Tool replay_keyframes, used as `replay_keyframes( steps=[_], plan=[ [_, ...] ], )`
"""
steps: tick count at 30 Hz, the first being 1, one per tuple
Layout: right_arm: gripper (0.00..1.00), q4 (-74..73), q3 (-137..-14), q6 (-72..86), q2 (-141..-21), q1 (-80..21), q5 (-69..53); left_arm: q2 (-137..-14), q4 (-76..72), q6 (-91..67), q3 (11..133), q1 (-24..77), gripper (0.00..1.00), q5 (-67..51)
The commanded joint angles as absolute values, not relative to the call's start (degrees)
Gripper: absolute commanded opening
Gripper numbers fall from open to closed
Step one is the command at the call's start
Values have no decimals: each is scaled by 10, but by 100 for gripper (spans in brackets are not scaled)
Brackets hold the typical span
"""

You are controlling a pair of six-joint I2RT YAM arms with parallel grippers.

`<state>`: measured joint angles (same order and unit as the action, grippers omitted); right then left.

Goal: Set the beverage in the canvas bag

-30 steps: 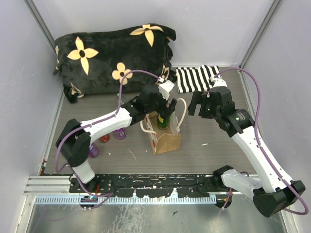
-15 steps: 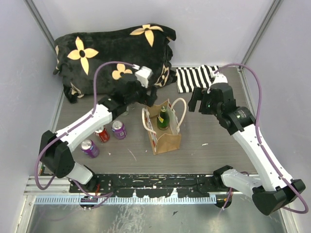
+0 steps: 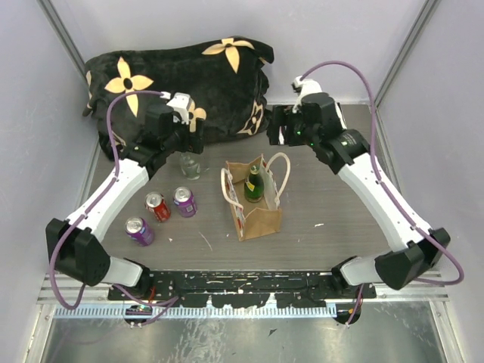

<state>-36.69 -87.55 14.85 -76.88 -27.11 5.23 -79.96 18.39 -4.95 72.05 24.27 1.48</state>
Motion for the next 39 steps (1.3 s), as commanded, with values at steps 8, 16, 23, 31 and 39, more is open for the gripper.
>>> replay_keyframes(
  steps=[8, 16, 23, 31, 39],
  plan=[
    [78, -448, -985, 174, -875, -392, 110, -837, 233, -46, 736, 192, 95, 37],
    [75, -584, -1019, 220, -932, -433, 119, -835, 252, -52, 736, 190, 94, 5],
    [73, -600, -1004, 226, -953, -436, 119, -808, 341, -162, 778, 190, 85, -214],
    [70, -608, -996, 226, -971, -437, 143, -778, 349, -354, 735, 204, 80, -385],
    [67, -592, -958, 235, -965, -436, 141, -784, 383, -387, 746, 219, 79, -442]
  ],
)
